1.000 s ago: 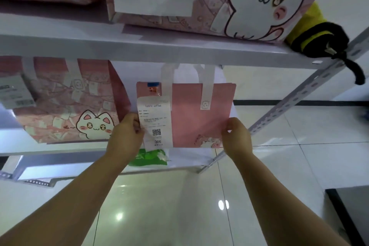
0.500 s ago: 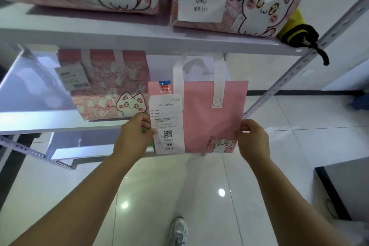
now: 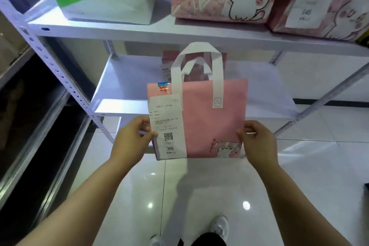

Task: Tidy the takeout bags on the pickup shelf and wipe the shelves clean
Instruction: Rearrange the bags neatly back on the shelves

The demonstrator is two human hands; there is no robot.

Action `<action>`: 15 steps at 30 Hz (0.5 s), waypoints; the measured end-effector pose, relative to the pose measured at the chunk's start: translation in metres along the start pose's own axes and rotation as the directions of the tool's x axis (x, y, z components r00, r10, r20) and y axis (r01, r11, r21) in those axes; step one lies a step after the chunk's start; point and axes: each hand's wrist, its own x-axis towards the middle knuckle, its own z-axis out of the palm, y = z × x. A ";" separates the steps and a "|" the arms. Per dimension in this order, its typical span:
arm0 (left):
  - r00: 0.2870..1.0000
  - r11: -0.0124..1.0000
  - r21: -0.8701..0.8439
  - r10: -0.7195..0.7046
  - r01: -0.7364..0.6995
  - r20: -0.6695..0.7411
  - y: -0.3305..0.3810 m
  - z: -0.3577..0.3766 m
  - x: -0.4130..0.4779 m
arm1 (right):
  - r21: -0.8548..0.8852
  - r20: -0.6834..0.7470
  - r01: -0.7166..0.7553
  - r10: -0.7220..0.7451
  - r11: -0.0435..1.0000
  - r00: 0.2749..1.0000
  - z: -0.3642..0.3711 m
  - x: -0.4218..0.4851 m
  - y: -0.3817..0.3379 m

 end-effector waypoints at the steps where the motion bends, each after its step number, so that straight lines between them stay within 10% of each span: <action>1: 1.000 1.000 0.010 -0.013 0.014 -0.013 -0.009 -0.014 -0.001 | 0.007 0.023 0.009 -0.009 1.000 1.000 0.012 -0.005 -0.008; 15: 0.934 0.967 0.164 -0.132 0.195 -0.330 -0.094 -0.120 0.055 | -0.059 0.320 0.150 -0.124 0.987 0.939 0.169 0.008 -0.105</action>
